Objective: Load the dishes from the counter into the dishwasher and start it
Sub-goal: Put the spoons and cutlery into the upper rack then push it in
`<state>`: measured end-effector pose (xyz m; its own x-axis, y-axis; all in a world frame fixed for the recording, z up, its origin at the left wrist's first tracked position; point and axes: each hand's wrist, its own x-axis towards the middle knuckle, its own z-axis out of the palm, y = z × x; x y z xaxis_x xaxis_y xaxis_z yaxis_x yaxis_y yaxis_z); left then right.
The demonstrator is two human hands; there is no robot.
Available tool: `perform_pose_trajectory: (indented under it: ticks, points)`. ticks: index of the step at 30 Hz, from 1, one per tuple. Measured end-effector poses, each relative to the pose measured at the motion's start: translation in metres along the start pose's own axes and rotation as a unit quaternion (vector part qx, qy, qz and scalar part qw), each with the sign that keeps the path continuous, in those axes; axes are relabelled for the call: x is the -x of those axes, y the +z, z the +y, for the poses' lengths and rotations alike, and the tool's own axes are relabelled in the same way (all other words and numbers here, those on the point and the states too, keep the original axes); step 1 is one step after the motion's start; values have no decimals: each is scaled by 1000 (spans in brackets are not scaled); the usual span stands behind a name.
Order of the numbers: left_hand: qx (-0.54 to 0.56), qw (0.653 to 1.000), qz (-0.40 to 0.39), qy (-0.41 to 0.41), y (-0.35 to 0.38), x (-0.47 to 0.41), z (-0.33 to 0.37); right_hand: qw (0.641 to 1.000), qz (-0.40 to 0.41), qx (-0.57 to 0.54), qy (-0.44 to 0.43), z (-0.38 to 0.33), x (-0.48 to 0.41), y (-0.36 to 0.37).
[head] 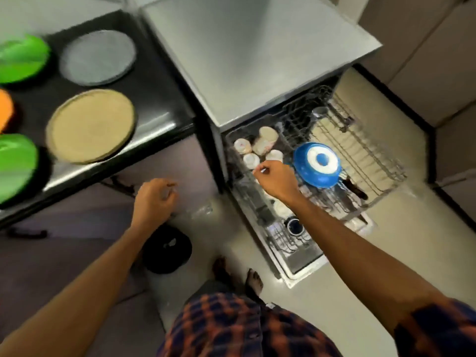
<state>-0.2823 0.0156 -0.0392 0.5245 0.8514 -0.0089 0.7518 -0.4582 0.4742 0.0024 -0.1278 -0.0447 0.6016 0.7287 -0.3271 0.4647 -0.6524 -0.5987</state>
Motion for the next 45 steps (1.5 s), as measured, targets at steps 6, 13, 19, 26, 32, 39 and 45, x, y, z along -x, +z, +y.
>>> perform_pose_trajectory:
  ticks: [6,13,19,26,32,39,45]
  points:
    - [-9,983,123,-134,-79,105,-114,985,-88,5,-145,-121,30,81]
    - [-59,923,272,-265,-141,222,-214,936,-182,30,-301,-281,90,198]
    - [-73,846,317,-423,-176,283,-284,883,-244,69,-395,-394,156,299]
    - [-91,813,311,-484,-206,285,-358,856,-231,86,-454,-490,187,398]
    - [-64,806,270,-524,-227,263,-397,867,-203,94,-445,-557,178,464]
    - [-85,801,262,-531,-225,258,-405,878,-176,125,-428,-613,174,515]
    - [-87,800,255,-536,-225,258,-406,891,-169,122,-404,-631,168,526]
